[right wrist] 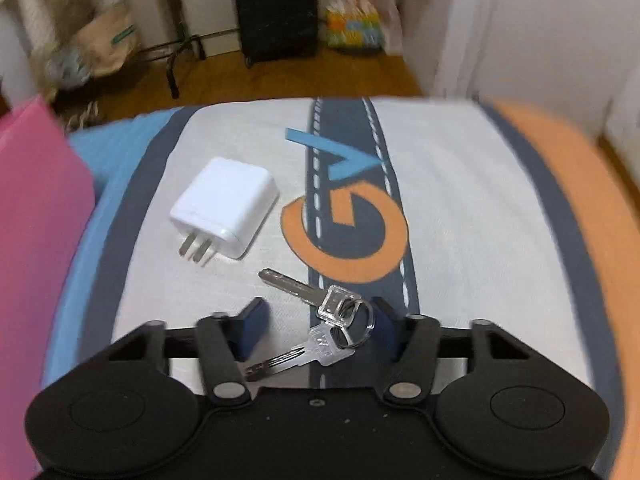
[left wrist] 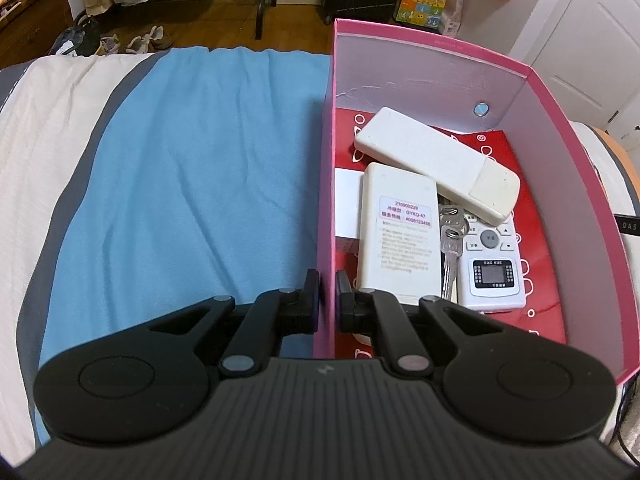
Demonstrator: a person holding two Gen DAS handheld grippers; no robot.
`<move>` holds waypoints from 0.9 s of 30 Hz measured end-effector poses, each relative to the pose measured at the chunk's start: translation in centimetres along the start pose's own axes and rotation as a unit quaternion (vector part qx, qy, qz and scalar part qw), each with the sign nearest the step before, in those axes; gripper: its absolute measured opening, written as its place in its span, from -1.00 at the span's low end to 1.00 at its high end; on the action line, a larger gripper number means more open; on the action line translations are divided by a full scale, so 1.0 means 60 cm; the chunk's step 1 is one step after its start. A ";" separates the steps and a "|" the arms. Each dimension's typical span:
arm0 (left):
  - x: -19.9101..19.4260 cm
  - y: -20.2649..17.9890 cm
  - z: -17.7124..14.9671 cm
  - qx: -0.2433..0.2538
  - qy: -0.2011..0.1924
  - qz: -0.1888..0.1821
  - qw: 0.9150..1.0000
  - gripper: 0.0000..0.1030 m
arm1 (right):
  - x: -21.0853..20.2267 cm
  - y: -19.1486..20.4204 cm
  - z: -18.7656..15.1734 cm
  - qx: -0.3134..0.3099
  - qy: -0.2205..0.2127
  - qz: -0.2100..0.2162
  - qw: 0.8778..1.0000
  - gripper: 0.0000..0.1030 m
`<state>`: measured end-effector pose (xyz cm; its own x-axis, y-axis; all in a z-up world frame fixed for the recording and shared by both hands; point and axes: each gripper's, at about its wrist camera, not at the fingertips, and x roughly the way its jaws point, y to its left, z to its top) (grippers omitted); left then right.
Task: Organize rigid objects
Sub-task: 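Grasp the second silver keys with the right tool and lift, then carry the keys over the pink box and open the right tool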
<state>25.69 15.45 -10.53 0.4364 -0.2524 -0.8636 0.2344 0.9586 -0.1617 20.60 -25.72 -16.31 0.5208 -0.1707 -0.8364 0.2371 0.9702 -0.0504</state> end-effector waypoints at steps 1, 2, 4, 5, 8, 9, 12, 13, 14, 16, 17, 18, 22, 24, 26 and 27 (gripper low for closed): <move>0.000 0.000 0.000 0.000 0.000 0.000 1.000 -0.87 | -0.007 -0.002 0.000 0.005 0.000 0.007 1.000 -0.45; 0.000 0.000 0.000 0.000 0.000 0.000 1.000 -0.87 | -0.014 -0.007 0.001 0.018 -0.001 0.014 1.000 -0.45; -0.001 0.000 -0.001 0.002 0.000 0.000 1.000 -0.87 | -0.037 -0.020 0.003 0.041 -0.023 0.027 0.999 -0.48; -0.001 0.001 -0.002 0.001 -0.001 -0.001 1.000 -0.87 | -0.045 -0.025 0.003 0.047 -0.031 0.033 0.998 -0.50; -0.001 0.003 -0.002 -0.005 -0.001 -0.002 1.000 -0.87 | -0.082 -0.041 0.005 0.080 -0.059 0.070 0.993 -0.50; -0.001 0.003 -0.002 -0.004 -0.002 -0.001 1.000 -0.87 | -0.093 -0.041 0.007 0.086 -0.069 0.081 0.991 -0.50; -0.001 0.002 -0.002 -0.003 -0.002 0.003 1.000 -0.87 | -0.113 -0.041 0.018 0.089 -0.098 0.094 0.987 -0.50; -0.001 0.001 -0.002 -0.003 -0.002 0.005 1.000 -0.87 | -0.120 -0.040 0.018 0.090 -0.106 0.100 0.985 -0.50; -0.001 -0.001 -0.002 -0.002 -0.002 0.007 1.000 -0.87 | -0.125 -0.037 0.017 0.089 -0.111 0.106 0.984 -0.50; 0.000 -0.002 -0.002 -0.004 -0.003 0.009 1.000 -0.87 | -0.141 -0.031 0.017 0.085 -0.123 0.119 0.982 -0.50; 0.000 -0.002 -0.002 -0.005 -0.003 0.009 1.000 -0.87 | -0.146 -0.028 0.017 0.083 -0.129 0.127 0.980 -0.50; -0.001 -0.002 -0.002 -0.006 -0.003 0.010 1.000 -0.87 | -0.155 -0.022 0.017 0.079 -0.138 0.138 0.978 -0.50; -0.005 -0.003 -0.004 -0.011 -0.004 0.010 1.000 -0.87 | -0.198 0.005 0.015 0.044 -0.179 0.183 0.966 -0.50; -0.007 -0.003 -0.004 -0.010 -0.007 0.008 1.000 -0.87 | -0.220 0.021 0.014 0.030 -0.200 0.207 0.957 -0.50; -0.007 -0.001 -0.003 -0.013 -0.006 0.007 1.000 -0.88 | -0.242 0.041 0.014 0.017 -0.216 0.241 0.946 -0.50; -0.006 -0.001 -0.003 -0.013 -0.005 0.008 1.000 -0.89 | -0.250 0.051 0.013 0.011 -0.220 0.260 0.940 -0.50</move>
<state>25.36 15.52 -10.29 0.4486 -0.2389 -0.8612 0.2053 0.9654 -0.1608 14.17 -20.30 -3.47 0.8584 0.2660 -0.4387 -0.1284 0.9392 0.3184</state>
